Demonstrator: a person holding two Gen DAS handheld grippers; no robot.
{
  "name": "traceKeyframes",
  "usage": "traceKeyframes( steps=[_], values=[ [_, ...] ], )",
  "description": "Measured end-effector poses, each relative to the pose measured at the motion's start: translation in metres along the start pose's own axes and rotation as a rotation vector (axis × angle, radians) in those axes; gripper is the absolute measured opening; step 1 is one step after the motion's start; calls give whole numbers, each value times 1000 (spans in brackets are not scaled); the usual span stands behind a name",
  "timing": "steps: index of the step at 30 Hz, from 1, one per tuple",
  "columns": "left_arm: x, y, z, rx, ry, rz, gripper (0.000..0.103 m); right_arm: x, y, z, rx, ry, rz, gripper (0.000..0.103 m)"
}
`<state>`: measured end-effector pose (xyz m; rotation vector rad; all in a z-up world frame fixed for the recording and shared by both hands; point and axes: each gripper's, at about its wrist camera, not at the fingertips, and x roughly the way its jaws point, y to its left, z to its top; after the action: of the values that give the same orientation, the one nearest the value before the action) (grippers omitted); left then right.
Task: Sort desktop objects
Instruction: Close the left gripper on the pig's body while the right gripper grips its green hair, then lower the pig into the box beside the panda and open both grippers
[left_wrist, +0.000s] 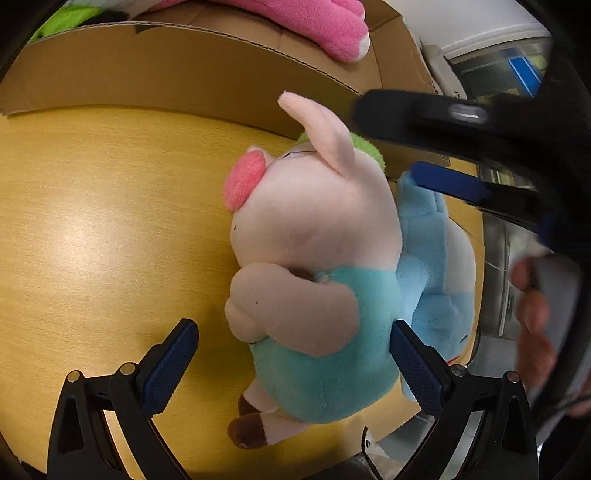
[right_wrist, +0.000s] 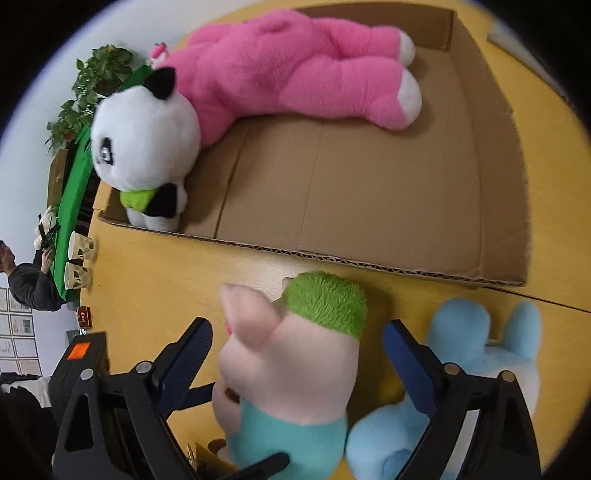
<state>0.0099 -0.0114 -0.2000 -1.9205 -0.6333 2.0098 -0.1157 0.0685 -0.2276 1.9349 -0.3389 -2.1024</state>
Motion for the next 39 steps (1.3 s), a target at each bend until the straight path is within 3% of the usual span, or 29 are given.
traceKeyframes(
  steps=[4, 9, 11, 13, 17, 22, 28, 31, 36, 37, 39],
  values=[
    [2, -19, -7, 22, -14, 15, 103, 30, -3, 4, 7, 71, -31, 87],
    [12, -43, -14, 50, -10, 22, 102, 53, -10, 3, 33, 110, 17, 75],
    [12, -53, -17, 66, -10, 6, 90, 53, -14, 1, 51, 105, 46, 70],
    [11, -64, -19, 84, -5, 0, 85, 49, -17, -2, 62, 94, 68, 65],
    [-1, -82, -25, 115, 3, -5, 75, 23, -16, -11, 87, 30, 122, 56],
    [-69, -123, -11, 205, -129, -22, 72, -60, 5, -10, 63, -141, 200, 55],
    [-150, -171, 8, 310, -286, -40, 71, -139, 38, 58, -28, -333, 259, 57],
    [-163, -161, 54, 325, -336, -20, 71, -144, 44, 108, -59, -369, 245, 57],
    [-147, -129, 119, 277, -310, 31, 68, -83, 47, 169, -77, -358, 205, 58],
    [-136, -122, 127, 267, -293, 48, 64, -65, 45, 176, -74, -347, 193, 58],
    [-111, -106, 142, 240, -240, 88, 44, -29, 36, 184, -64, -305, 161, 58]
  ],
)
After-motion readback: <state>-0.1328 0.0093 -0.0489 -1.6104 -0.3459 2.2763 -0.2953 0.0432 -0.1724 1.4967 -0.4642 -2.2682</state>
